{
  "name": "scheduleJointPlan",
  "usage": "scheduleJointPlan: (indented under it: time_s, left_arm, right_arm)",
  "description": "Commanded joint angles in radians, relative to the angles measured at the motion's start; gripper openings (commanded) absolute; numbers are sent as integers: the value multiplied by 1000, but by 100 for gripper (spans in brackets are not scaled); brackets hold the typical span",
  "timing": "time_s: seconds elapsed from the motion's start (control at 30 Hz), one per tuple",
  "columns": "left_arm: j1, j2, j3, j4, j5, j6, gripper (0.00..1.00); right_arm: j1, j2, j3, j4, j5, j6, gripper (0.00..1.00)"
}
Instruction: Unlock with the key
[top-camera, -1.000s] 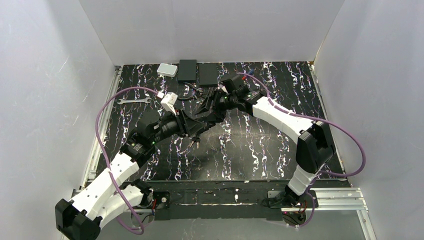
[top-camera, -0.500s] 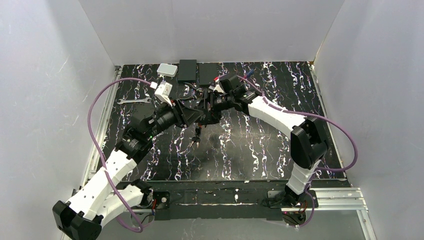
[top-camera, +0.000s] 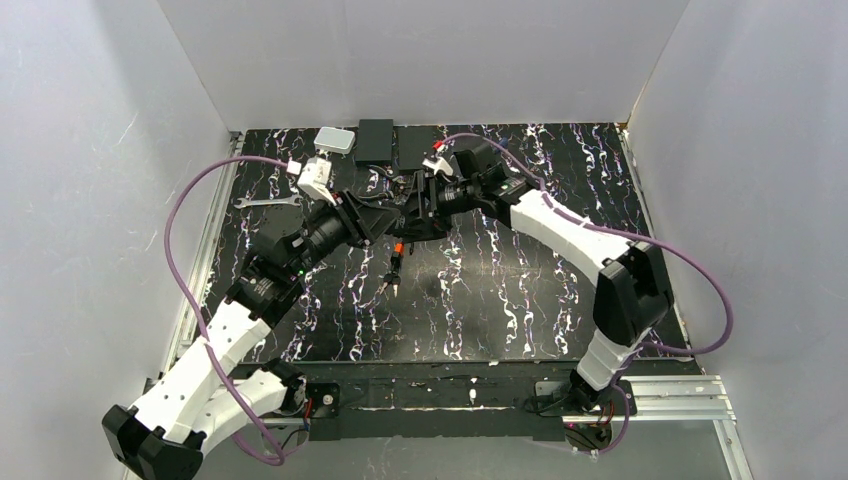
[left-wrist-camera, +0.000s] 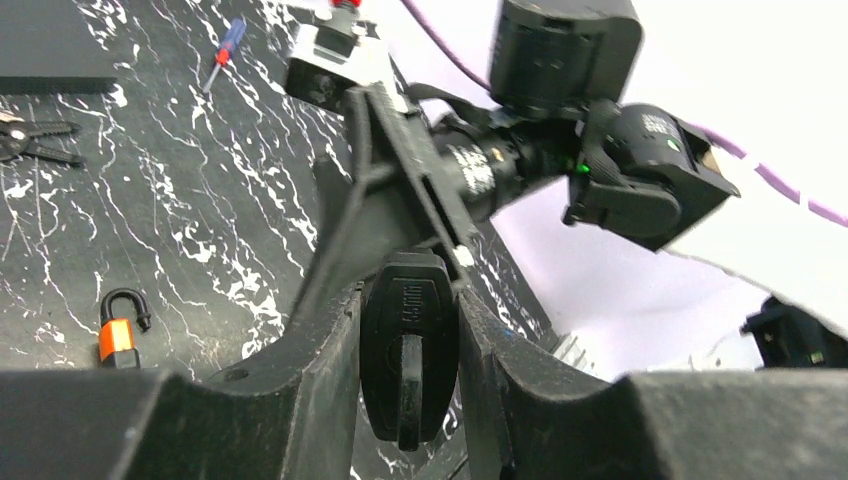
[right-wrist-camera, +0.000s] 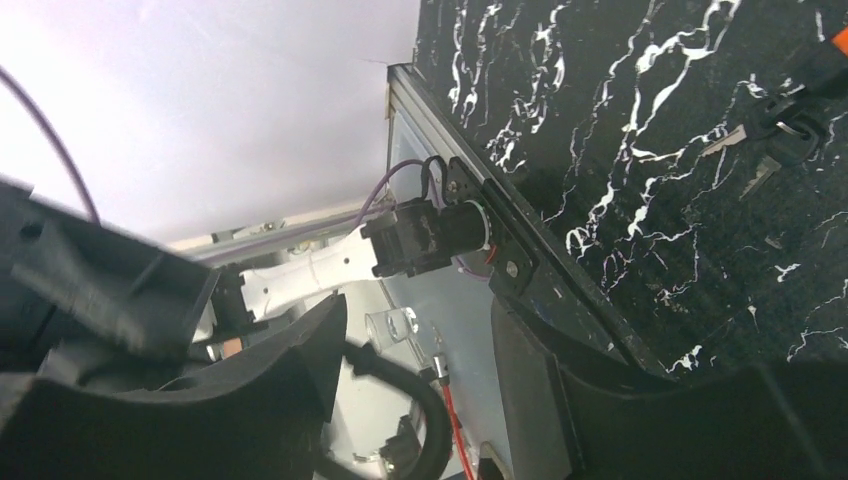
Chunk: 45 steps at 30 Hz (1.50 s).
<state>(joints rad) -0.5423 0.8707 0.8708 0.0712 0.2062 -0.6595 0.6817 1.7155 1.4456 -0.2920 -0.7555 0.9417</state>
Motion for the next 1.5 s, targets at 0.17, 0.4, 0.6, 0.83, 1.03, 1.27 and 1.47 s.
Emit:
scheduleJointPlan:
  time_s: [0.17, 0.4, 0.6, 0.83, 1.03, 1.27, 1.47]
  left_arm:
    - [7, 2, 85, 150, -104, -121, 0]
    - [7, -25, 74, 168, -107, -147, 0]
    - [7, -83, 51, 167, -114, -182, 0]
    - [7, -97, 44, 164, -95, -237, 0]
    - [7, -59, 73, 163, -29, -277, 0]
    - [7, -20, 112, 165, 11, -295, 0]
    - [7, -7, 126, 165, 15, -292, 0]
  right_arm:
    - [3, -121, -53, -52, -100, -109, 59]
    - [-3, -185, 10, -135, 103, -178, 60]
    - [-7, -348, -28, -114, 369, -327, 76]
    - [-7, -548, -246, 198, 282, -382, 83]
    - [19, -537, -212, 250, 184, -492, 86]
    - [51, -416, -67, 91, 158, -675, 83]
    - [74, -360, -42, 70, 112, -695, 69]
